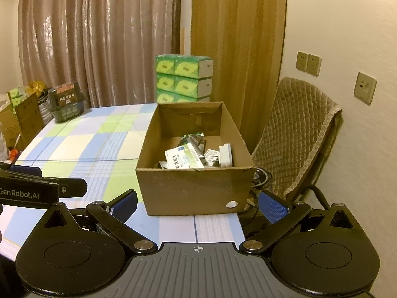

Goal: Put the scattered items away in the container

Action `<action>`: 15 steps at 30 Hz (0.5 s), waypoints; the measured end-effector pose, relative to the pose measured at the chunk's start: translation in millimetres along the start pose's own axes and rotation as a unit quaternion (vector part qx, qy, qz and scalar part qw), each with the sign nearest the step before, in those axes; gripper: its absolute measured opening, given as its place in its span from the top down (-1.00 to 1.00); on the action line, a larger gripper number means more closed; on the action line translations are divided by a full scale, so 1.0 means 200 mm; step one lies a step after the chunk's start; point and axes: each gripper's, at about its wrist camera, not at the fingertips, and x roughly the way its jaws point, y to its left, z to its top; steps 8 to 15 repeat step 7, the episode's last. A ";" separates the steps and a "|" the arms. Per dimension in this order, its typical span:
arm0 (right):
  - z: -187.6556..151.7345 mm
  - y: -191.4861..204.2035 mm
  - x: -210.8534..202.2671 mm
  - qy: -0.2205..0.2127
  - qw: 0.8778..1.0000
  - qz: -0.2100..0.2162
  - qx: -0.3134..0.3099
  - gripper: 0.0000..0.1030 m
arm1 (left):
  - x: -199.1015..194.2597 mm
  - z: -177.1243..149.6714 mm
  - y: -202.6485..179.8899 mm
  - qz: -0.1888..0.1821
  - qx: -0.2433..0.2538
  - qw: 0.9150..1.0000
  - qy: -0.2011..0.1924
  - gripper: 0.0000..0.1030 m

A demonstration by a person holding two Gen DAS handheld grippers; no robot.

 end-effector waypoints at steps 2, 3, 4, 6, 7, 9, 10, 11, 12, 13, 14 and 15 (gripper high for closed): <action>-0.01 0.00 0.00 0.001 1.000 -0.001 0.001 -0.96 | 0.01 0.00 0.00 0.000 0.000 1.000 0.002 -0.98; -0.01 -0.01 0.00 0.002 1.000 -0.001 0.001 -0.96 | 0.01 0.00 0.00 0.000 -0.001 1.000 0.002 -0.98; -0.01 -0.01 0.00 0.003 1.000 -0.001 0.001 -0.96 | 0.01 -0.01 0.00 -0.001 -0.001 1.000 0.001 -0.98; -0.02 -0.01 0.00 0.004 1.000 -0.001 0.002 -0.96 | 0.01 -0.01 0.00 -0.002 -0.002 1.000 0.001 -0.98; -0.02 -0.01 0.00 0.004 1.000 -0.001 0.002 -0.96 | 0.01 -0.01 -0.01 -0.004 -0.002 1.000 0.002 -0.98; -0.02 -0.01 0.00 0.004 1.000 -0.001 0.002 -0.96 | 0.01 -0.01 -0.01 -0.004 -0.002 1.000 0.002 -0.98; -0.02 -0.01 0.00 0.004 1.000 -0.001 0.002 -0.96 | 0.01 -0.01 -0.01 -0.004 -0.002 1.000 0.002 -0.98; -0.02 -0.01 0.00 0.004 1.000 -0.001 0.002 -0.96 | 0.01 -0.01 -0.01 -0.004 -0.002 1.000 0.002 -0.98; -0.02 -0.01 0.00 0.004 1.000 -0.001 0.002 -0.96 | 0.01 -0.01 -0.01 -0.004 -0.002 1.000 0.002 -0.98; -0.02 -0.01 0.00 0.004 1.000 -0.001 0.002 -0.96 | 0.01 -0.01 -0.01 -0.004 -0.002 1.000 0.002 -0.98; -0.02 -0.01 0.00 0.004 1.000 -0.001 0.002 -0.96 | 0.01 -0.01 -0.01 -0.004 -0.002 1.000 0.002 -0.98; -0.02 -0.01 0.00 0.004 1.000 -0.001 0.002 -0.96 | 0.01 -0.01 -0.01 -0.004 -0.002 1.000 0.002 -0.98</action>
